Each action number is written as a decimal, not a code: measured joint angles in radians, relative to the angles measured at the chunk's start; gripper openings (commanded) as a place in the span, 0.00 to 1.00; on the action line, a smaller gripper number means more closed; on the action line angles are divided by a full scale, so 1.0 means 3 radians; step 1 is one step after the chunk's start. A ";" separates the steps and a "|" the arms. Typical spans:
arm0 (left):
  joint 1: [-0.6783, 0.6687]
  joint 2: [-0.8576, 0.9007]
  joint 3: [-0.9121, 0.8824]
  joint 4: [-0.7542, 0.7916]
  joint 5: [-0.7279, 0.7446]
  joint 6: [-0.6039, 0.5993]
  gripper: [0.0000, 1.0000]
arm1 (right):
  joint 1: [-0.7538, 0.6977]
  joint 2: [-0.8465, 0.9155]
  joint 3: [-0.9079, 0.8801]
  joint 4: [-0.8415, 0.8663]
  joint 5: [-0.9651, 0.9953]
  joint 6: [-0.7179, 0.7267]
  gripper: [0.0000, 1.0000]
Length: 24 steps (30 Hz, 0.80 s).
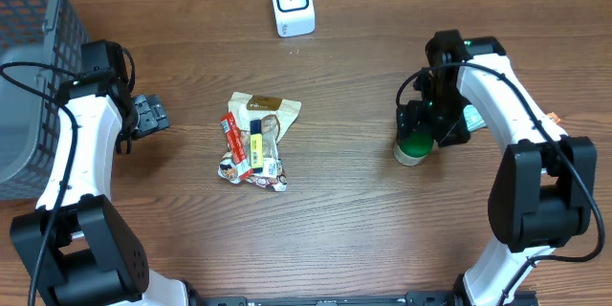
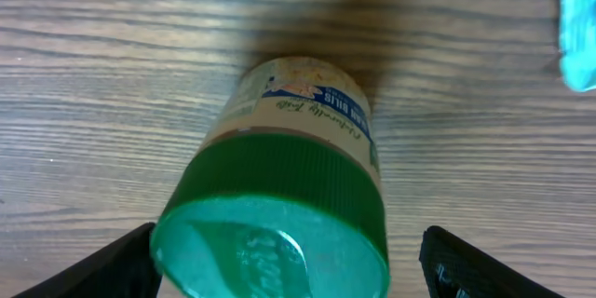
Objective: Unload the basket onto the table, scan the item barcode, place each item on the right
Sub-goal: 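Lower the right gripper onto the green-capped jar and grasp it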
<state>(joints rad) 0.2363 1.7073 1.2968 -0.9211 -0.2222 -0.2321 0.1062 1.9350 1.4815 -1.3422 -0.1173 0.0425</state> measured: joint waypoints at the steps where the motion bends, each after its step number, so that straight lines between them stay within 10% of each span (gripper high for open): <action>1: 0.0000 0.0000 0.0000 0.0000 0.0000 0.0000 1.00 | 0.0001 0.0000 -0.0039 0.0042 -0.0010 0.0031 0.86; 24: 0.0000 0.0000 0.0000 0.0000 0.0000 0.0000 1.00 | 0.0149 0.0000 -0.0065 0.0196 -0.0544 0.1020 0.76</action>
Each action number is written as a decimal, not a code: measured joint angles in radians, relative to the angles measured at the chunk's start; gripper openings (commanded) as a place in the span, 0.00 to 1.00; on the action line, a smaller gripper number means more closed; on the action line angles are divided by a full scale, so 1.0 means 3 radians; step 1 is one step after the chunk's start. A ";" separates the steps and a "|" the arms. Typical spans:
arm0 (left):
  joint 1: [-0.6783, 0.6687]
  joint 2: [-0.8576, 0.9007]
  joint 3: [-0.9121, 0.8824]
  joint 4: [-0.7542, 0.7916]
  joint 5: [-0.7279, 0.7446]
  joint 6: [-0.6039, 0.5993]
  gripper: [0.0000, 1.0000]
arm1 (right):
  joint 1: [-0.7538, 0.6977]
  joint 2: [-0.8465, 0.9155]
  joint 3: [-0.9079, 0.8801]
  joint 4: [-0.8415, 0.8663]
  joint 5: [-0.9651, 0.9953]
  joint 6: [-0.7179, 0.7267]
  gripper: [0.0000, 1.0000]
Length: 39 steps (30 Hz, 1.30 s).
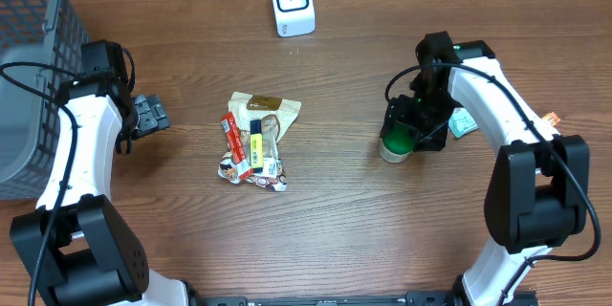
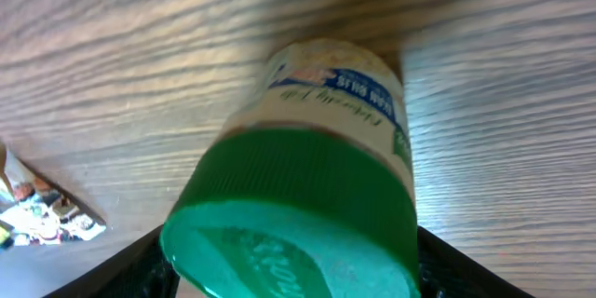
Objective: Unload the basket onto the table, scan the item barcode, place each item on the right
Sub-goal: 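Lower the right gripper onto the green-capped jar and grasp it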
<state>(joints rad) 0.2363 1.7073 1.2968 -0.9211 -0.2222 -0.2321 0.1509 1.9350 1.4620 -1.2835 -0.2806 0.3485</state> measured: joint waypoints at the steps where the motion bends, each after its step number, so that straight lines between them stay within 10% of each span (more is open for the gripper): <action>1: 0.0000 -0.0001 0.0000 0.0000 0.0000 0.0000 1.00 | 0.0005 0.0000 0.0000 -0.0004 -0.0010 -0.0004 0.76; 29: 0.0000 0.0000 0.0000 0.0000 0.0000 0.0000 1.00 | 0.0027 0.0000 0.0000 0.0500 0.0432 -0.0940 0.81; 39: 0.0000 -0.0001 0.0000 0.0000 0.0000 0.0000 1.00 | 0.0027 -0.0003 0.0001 0.0519 0.0579 -0.1069 1.00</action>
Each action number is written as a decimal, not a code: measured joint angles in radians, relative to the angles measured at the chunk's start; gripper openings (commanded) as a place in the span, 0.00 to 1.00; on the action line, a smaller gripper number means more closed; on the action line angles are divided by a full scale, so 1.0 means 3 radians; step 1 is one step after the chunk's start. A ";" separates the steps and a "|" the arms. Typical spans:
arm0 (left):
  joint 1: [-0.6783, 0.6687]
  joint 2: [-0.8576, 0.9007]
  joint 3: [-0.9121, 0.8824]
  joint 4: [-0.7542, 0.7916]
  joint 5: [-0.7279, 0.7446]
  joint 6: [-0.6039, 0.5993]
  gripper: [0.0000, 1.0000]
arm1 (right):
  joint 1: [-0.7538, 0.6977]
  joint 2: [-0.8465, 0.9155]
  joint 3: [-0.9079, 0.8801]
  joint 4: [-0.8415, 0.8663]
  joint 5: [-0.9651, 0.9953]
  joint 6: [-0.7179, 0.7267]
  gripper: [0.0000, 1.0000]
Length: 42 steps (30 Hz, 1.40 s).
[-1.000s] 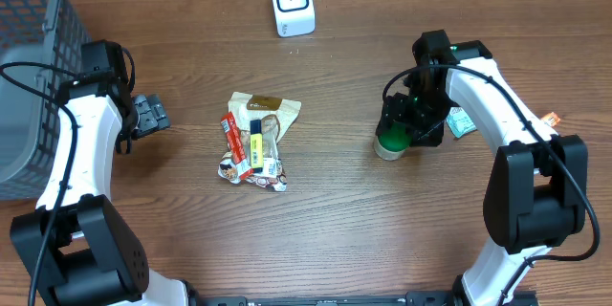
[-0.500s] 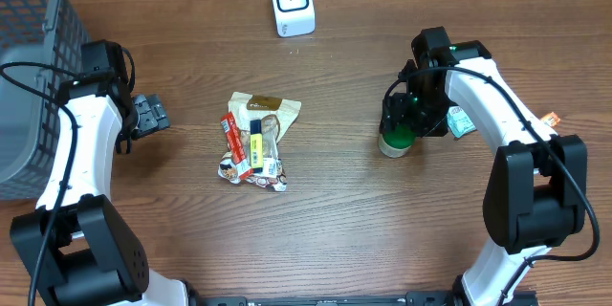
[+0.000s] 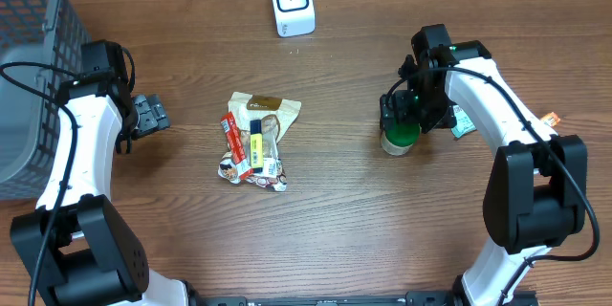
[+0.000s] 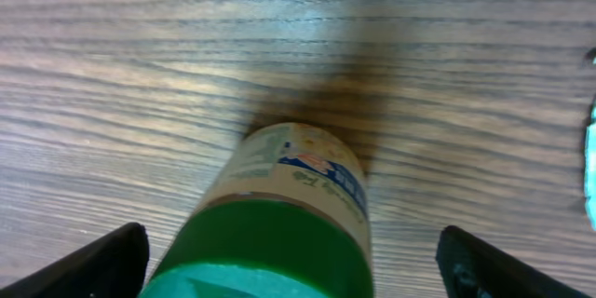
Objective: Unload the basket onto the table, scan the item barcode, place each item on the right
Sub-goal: 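Lower the right gripper onto the green-capped jar and grasp it, then lift the jar and carry it toward the white scanner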
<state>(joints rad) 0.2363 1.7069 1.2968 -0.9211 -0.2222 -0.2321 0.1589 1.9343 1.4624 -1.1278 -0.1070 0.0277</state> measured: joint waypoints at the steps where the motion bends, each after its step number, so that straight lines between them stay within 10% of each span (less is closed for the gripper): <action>1: 0.0000 0.0000 0.0000 0.0000 0.0000 0.0000 1.00 | 0.0000 -0.0005 0.0000 -0.0008 0.0034 0.0023 1.00; 42: 0.0000 0.0001 0.0000 0.0001 0.0001 0.0000 1.00 | 0.0408 -0.0534 -0.0810 0.0843 0.0729 0.0482 0.89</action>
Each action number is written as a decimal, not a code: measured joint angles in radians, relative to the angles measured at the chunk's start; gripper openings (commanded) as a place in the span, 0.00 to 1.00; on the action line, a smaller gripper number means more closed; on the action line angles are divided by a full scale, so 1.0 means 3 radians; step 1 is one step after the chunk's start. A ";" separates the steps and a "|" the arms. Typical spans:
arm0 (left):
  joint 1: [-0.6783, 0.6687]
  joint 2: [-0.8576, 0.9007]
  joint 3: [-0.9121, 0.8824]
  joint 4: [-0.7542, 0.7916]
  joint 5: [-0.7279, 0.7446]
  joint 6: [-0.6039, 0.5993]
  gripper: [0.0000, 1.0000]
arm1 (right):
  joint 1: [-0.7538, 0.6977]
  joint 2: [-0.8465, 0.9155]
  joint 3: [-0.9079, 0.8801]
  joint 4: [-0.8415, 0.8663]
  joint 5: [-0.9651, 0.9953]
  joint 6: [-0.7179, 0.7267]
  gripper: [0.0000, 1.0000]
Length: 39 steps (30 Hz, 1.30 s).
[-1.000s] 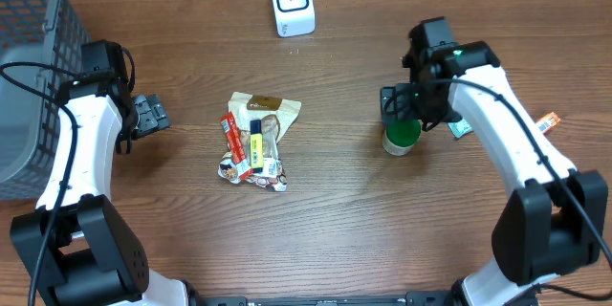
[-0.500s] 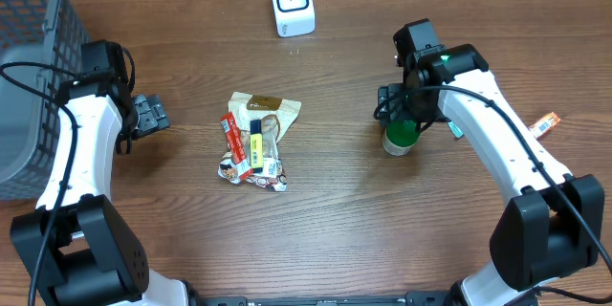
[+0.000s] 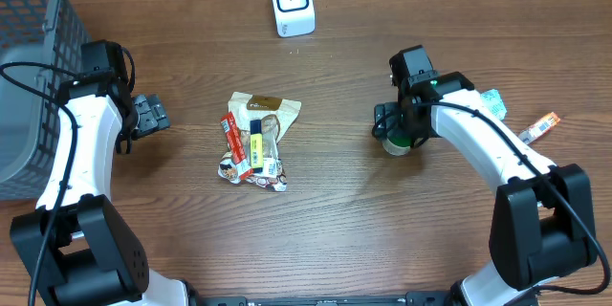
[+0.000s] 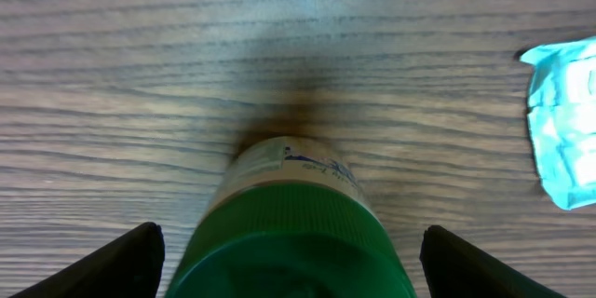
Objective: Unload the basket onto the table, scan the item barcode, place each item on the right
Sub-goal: 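Lift the jar and carry it toward the white scanner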
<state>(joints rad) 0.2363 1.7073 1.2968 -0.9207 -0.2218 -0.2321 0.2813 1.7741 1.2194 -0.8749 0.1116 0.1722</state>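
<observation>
A jar with a green lid (image 3: 395,145) stands upright on the wooden table right of centre. My right gripper (image 3: 394,132) hangs over it. In the right wrist view the green lid (image 4: 293,237) fills the lower middle, and my right gripper (image 4: 293,265) is open. Its black fingers (image 4: 121,261) stand wide on either side, apart from the lid. The white barcode scanner (image 3: 292,3) stands at the back edge, centre. My left gripper (image 3: 148,115) hovers at the far left, away from the jar; its jaw state does not show.
A pile of snack packets (image 3: 256,139) lies mid-table. A grey mesh basket (image 3: 29,57) stands at the far left. A teal packet (image 3: 490,103) and an orange packet (image 3: 538,126) lie right of the jar; the teal packet (image 4: 563,130) shows at the right wrist view's edge.
My right arm has swung, with its wrist now further left and the teal packet uncovered. The jar stands in about the same spot, and the fingers remain wide open beside it. The left arm is unmoved.
The jar first leaned between my open right fingers, further right and nearer the table's front. Then it was further left with the fingers close against the lid. After that the fingers stood wide apart and the jar was upright, as it is now.
</observation>
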 measured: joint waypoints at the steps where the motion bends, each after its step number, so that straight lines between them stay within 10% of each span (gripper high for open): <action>1: 0.0000 -0.0001 0.0000 -0.0001 0.0000 0.0000 1.00 | 0.0000 0.0003 -0.0043 0.0047 0.0005 -0.0013 0.89; 23: 0.0000 0.0000 0.0000 0.0000 -0.0001 0.0000 1.00 | 0.0000 0.0013 -0.0278 0.0347 0.0060 -0.0051 0.82; 39: 0.0000 -0.0001 0.0000 -0.0001 -0.0001 0.0000 1.00 | 0.0000 0.0013 -0.0175 -0.0100 -0.0149 0.0037 0.42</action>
<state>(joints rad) 0.2363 1.7069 1.2968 -0.9211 -0.2222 -0.2321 0.2813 1.7779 1.1667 -0.9051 0.0669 0.1833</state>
